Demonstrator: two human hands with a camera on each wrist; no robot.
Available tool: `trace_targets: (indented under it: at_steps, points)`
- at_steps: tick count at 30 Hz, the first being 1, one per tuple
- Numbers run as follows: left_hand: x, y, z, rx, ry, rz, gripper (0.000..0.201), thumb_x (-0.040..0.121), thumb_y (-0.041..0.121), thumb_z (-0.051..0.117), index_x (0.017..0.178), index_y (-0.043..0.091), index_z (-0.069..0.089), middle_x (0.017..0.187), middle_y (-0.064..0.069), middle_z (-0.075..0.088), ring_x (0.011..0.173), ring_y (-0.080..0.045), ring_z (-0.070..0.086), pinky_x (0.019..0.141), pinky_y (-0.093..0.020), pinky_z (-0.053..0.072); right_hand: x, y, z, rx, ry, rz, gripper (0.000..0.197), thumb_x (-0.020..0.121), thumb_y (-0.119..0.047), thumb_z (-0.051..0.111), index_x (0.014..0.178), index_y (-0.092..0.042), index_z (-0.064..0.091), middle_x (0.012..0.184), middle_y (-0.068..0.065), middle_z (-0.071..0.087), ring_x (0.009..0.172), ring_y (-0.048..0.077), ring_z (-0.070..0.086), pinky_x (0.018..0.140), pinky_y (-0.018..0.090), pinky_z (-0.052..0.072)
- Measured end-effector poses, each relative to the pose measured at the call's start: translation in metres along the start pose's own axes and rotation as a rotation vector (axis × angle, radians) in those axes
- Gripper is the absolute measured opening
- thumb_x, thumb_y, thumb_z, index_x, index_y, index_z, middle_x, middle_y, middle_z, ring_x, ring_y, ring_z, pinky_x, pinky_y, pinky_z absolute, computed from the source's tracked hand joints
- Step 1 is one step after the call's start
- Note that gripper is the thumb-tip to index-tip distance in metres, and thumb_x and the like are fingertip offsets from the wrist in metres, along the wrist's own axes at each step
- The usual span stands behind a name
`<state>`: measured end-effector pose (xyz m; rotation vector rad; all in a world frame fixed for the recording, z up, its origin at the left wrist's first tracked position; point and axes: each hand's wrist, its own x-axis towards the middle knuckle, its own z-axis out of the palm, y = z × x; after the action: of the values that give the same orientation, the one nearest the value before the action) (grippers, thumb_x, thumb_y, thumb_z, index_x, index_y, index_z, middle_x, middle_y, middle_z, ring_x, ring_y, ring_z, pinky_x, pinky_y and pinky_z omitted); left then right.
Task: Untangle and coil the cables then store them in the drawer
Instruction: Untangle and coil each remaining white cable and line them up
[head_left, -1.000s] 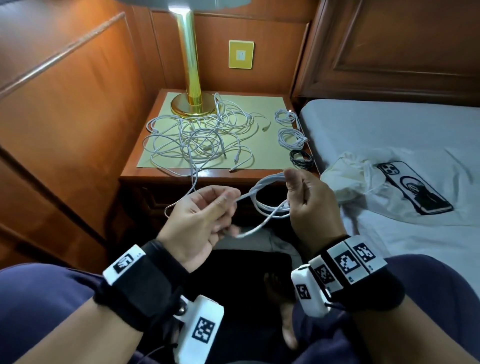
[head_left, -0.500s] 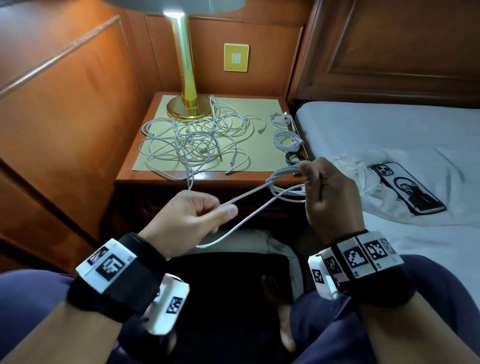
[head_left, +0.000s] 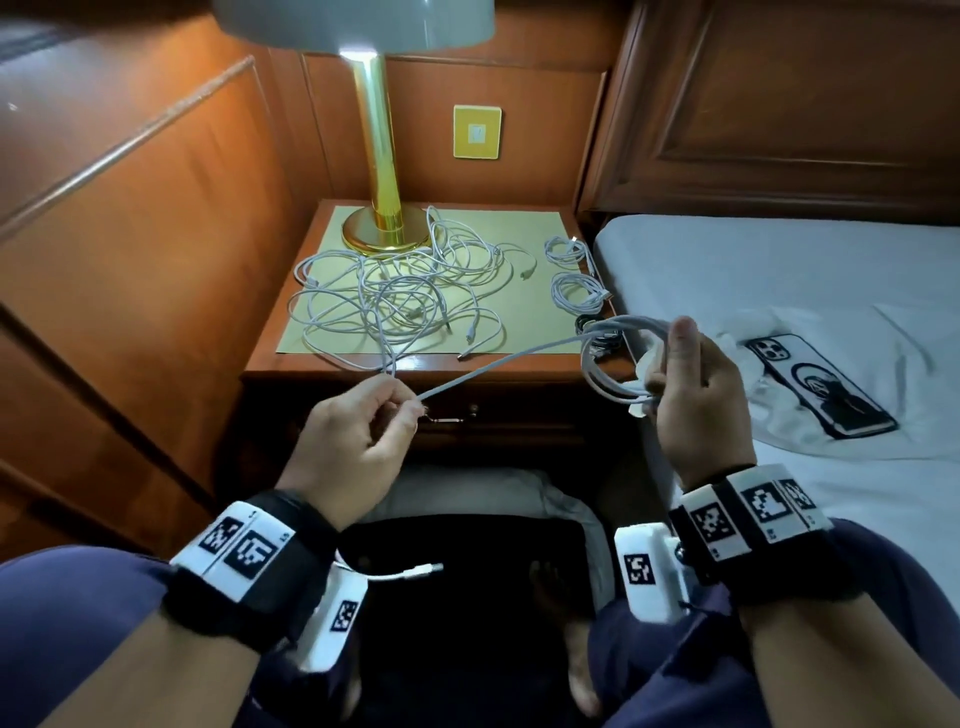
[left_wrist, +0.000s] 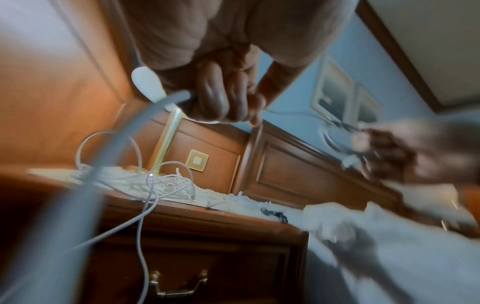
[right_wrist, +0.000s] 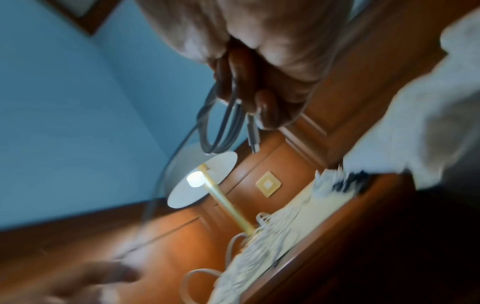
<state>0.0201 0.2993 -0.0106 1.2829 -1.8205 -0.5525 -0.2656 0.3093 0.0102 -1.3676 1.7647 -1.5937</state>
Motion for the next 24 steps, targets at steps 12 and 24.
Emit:
trace_targets:
  at_steps: [12, 24]
  points:
    - [-0.035, 0.003, 0.047, 0.316, -0.355, 0.202, 0.033, 0.095, 0.022, 0.051, 0.121, 0.029, 0.070, 0.094, 0.007, 0.047, 0.065, -0.018, 0.056, 0.057, -0.036, 0.053, -0.025, -0.010, 0.016, 0.697, -0.393, 0.419, 0.028, 0.107, -0.029, 0.030, 0.089, -0.016, 0.047, 0.071, 0.005, 0.055, 0.056, 0.018, 0.043, 0.054, 0.032, 0.025]
    - [-0.035, 0.019, 0.042, 0.068, -0.322, 0.455, 0.036, 0.102, 0.027, 0.048, 0.083, 0.009, 0.073, 0.091, 0.005, 0.058, 0.071, -0.012, 0.067, 0.062, -0.029, 0.057, -0.035, -0.003, 0.026, 0.124, -0.530, 0.052, 0.026, 0.106, -0.032, 0.041, 0.087, -0.022, 0.055, 0.083, 0.007, 0.072, 0.061, 0.016, 0.051, 0.061, 0.024, 0.043]
